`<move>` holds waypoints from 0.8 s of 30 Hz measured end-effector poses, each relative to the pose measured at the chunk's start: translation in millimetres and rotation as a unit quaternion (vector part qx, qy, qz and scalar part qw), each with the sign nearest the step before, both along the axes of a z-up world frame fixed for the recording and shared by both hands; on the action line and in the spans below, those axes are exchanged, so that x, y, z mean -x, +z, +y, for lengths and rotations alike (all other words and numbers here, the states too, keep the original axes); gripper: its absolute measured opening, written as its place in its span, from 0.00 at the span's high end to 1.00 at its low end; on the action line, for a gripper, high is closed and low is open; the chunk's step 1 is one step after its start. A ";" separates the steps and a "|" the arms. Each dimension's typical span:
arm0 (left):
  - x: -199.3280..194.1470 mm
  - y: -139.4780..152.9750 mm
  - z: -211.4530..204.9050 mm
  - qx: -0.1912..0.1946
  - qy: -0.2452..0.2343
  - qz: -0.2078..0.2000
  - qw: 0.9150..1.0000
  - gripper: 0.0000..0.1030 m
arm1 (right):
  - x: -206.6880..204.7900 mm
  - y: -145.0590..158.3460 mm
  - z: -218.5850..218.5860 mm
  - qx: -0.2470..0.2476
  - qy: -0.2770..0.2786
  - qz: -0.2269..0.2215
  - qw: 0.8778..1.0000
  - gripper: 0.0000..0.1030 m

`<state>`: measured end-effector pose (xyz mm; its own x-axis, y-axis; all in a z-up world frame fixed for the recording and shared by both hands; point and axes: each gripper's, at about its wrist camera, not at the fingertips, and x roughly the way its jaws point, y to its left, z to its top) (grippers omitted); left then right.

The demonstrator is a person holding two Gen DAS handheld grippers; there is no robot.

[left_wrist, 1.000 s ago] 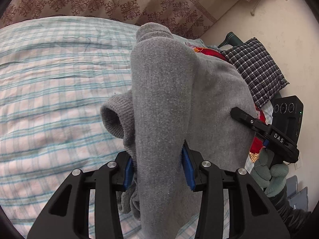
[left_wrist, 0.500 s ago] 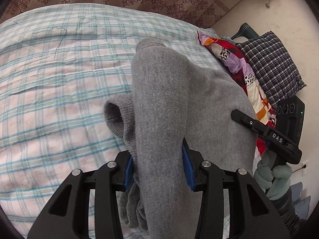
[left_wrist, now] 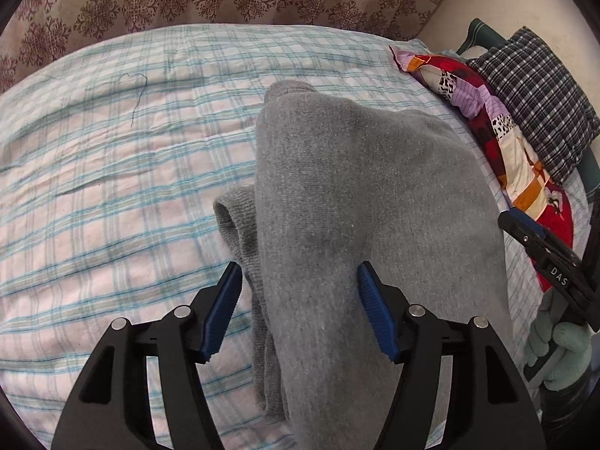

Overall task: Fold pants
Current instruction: 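Open both grippers to release the folded pants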

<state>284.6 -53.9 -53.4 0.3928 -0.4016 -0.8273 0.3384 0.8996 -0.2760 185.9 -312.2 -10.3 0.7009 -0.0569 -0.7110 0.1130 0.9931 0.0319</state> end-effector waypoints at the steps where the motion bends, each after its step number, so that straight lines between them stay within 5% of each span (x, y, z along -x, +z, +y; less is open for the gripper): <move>1: 6.4 4.7 -2.4 -0.019 -0.004 -0.011 1.000 0.37 | 5.6 1.9 4.1 0.006 0.005 -0.002 1.000 0.45; 11: 62.0 8.3 -18.5 -0.127 -0.053 -0.064 0.988 0.32 | 4.1 -36.7 14.0 0.017 -0.007 0.053 0.998 0.44; 20: 63.6 3.4 -15.8 -0.132 -0.022 -0.058 0.989 0.25 | 19.3 -25.0 18.4 0.020 -0.005 0.047 0.999 0.39; 24: 75.6 12.4 -16.2 -0.135 -0.006 -0.070 0.988 0.17 | 47.6 -9.7 22.9 0.004 0.004 0.025 1.000 0.27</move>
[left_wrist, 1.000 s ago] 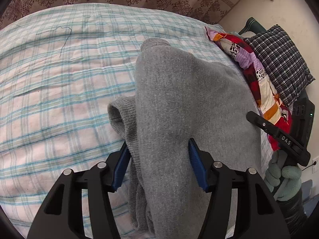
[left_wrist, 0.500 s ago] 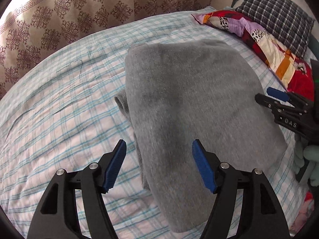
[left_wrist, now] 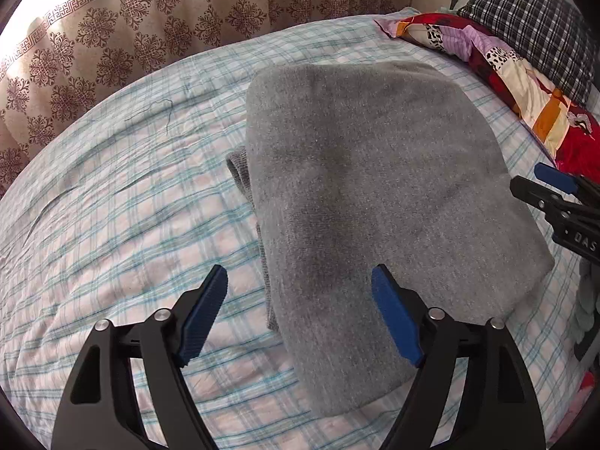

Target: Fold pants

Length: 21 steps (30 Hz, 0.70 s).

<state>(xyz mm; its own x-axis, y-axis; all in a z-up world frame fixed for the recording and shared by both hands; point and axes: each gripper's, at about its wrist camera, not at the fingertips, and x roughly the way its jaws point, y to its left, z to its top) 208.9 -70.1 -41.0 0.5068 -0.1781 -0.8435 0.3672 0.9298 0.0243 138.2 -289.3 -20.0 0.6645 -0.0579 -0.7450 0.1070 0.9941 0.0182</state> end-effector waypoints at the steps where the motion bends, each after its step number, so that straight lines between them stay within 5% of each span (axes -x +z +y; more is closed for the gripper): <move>1: 4.0 2.7 -0.1 0.002 0.004 -0.004 1.000 0.12 | 7.7 2.7 1.8 -0.004 0.003 -0.004 1.000 0.26; 6: 23.4 18.5 0.6 0.008 0.016 -0.027 0.999 0.04 | 37.6 11.7 12.0 -0.022 0.021 -0.013 0.999 0.17; 21: 66.2 54.7 -9.1 -0.014 0.040 -0.085 0.995 0.03 | 80.8 29.1 35.8 -0.020 0.040 -0.042 0.998 0.12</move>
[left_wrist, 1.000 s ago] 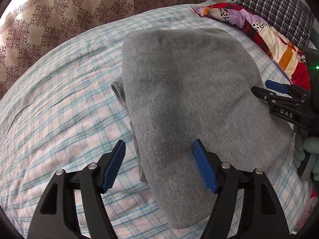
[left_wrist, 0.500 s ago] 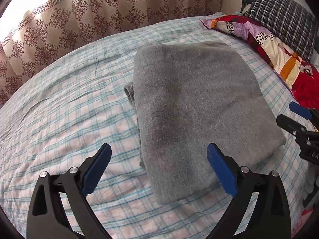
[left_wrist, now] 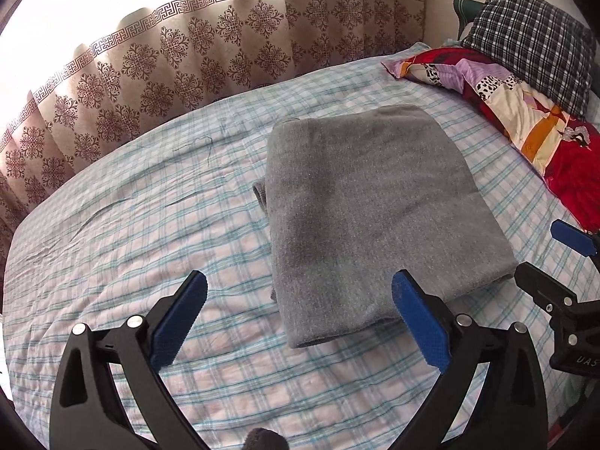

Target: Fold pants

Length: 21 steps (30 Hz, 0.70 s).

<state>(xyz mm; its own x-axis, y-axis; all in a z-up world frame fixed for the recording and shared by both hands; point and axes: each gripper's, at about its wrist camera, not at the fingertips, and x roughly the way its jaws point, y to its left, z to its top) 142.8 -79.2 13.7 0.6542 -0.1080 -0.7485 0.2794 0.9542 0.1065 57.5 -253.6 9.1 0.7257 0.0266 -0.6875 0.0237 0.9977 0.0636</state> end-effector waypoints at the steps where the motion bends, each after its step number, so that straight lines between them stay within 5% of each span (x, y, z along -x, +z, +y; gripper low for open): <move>1: 2.2 1.4 0.4 0.002 0.002 -0.001 1.000 0.03 | 0.7 0.2 1.8 0.005 0.001 -0.002 1.000 0.12; 21: 21.5 1.3 -18.7 -0.055 -0.017 -0.035 0.998 0.03 | 3.8 -6.3 11.5 0.021 0.007 -0.002 1.000 0.12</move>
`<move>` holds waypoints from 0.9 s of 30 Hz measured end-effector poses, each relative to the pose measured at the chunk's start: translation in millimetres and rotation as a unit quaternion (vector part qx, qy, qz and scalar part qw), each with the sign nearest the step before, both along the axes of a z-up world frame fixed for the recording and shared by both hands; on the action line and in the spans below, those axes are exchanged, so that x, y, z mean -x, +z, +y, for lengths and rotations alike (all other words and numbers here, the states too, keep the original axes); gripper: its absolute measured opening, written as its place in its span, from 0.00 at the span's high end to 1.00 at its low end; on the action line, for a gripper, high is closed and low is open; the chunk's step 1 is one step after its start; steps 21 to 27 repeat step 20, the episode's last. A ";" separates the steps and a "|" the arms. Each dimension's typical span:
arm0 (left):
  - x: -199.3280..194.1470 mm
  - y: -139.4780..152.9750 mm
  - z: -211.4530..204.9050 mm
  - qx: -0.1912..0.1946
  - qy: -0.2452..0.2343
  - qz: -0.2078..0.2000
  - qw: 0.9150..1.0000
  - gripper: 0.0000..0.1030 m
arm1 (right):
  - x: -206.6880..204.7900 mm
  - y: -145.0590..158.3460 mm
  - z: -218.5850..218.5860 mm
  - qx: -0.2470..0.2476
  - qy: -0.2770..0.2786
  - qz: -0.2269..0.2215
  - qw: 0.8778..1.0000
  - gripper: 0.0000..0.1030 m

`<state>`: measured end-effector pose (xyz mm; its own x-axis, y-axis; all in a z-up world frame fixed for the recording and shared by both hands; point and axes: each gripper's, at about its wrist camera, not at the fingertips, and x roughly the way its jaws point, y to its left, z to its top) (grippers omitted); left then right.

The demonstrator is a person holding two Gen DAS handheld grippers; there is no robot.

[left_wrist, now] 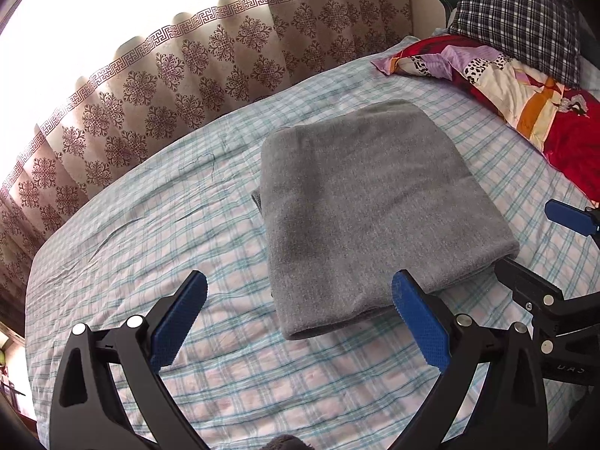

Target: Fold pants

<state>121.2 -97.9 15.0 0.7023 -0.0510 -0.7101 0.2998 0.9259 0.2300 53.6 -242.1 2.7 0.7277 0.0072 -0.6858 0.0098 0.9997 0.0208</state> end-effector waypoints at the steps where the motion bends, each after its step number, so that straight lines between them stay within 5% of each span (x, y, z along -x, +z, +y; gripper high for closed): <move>1: 0.3 -0.5 -0.7 -0.002 -0.001 -0.001 1.000 0.03 | -0.4 -0.5 0.2 0.000 0.000 0.001 1.000 0.12; 27: -7.3 -9.2 6.9 0.006 0.015 0.022 1.000 0.03 | -2.6 -9.9 0.5 -0.006 -0.003 0.016 1.000 0.12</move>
